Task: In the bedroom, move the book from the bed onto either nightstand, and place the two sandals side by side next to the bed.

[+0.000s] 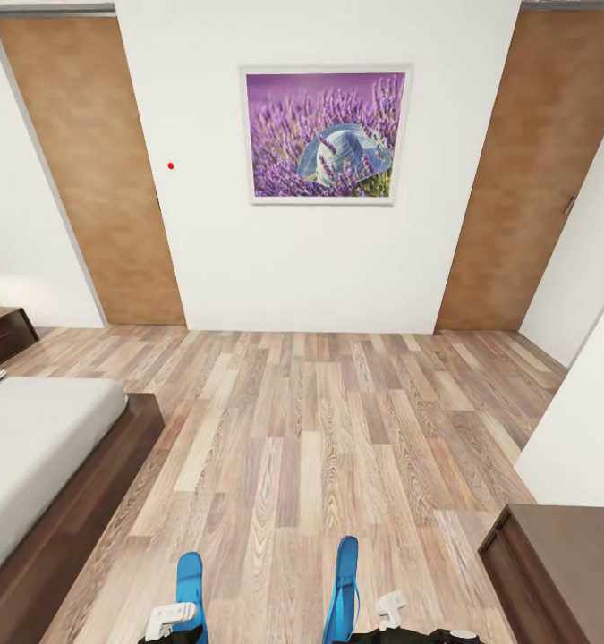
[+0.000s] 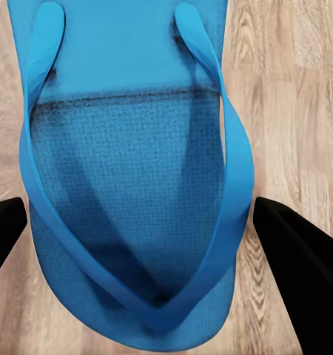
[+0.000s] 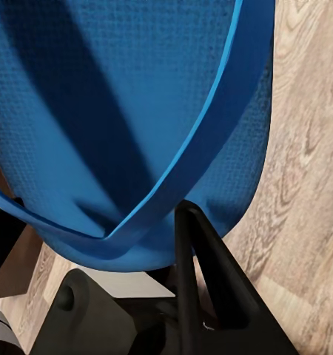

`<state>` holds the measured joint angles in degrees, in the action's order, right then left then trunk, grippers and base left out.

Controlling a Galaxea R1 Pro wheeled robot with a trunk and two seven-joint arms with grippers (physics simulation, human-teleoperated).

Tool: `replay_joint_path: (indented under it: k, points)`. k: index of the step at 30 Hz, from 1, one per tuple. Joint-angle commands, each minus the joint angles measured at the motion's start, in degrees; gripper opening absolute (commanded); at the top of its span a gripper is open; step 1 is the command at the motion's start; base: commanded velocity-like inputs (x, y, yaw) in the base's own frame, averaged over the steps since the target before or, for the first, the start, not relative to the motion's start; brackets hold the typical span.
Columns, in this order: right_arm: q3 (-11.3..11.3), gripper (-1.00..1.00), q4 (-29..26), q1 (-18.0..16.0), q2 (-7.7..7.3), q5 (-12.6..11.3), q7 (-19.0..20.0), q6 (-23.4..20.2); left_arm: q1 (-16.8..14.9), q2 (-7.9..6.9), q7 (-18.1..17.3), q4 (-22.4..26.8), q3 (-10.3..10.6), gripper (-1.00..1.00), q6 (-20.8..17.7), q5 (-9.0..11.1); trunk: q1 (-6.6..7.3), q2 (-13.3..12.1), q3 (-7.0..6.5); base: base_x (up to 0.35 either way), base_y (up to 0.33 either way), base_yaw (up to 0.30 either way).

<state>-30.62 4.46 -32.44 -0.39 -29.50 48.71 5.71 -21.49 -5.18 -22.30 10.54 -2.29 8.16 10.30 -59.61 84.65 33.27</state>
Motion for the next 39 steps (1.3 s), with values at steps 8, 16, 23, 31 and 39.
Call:
replay_joint_path:
  k: [8, 16, 23, 31, 39]
  points:
    - [-0.49, -1.00, 0.21, -0.08, 0.04, -0.29, 0.24, 0.53, -0.04, 0.00, -0.37, -0.08, -0.17, -1.00, 0.02, 0.26, 0.00, 0.03, -0.68, 0.000, 0.000, 0.000]
    - [-0.49, -1.00, 0.24, -0.08, 0.04, -0.29, 0.24, 0.53, -0.04, 0.00, -0.37, -0.08, -0.17, -1.00, 0.02, 0.25, 0.00, 0.03, -1.07, 0.000, 0.000, 0.000]
    - [-0.49, -1.00, 0.20, -0.08, 0.04, -0.29, 0.21, 0.53, -0.04, 0.00, -0.37, -0.08, -0.25, -1.00, 0.02, 0.32, 0.00, 0.03, -1.08, 0.160, 0.000, 0.000]
    - [-0.49, -1.00, 0.20, -0.08, 0.04, -0.29, 0.21, 0.53, -0.04, 0.00, -0.37, -0.08, -0.18, -1.00, 0.02, 0.30, 0.00, 0.03, -1.08, 0.326, 0.000, 0.078]
    - [-0.49, -1.00, 0.20, -0.08, 0.04, -0.29, 0.21, 0.53, -0.05, 0.01, -0.37, -0.08, -0.17, -1.00, 0.02, 0.28, 0.00, 0.03, -1.08, 0.328, 0.000, 0.164]
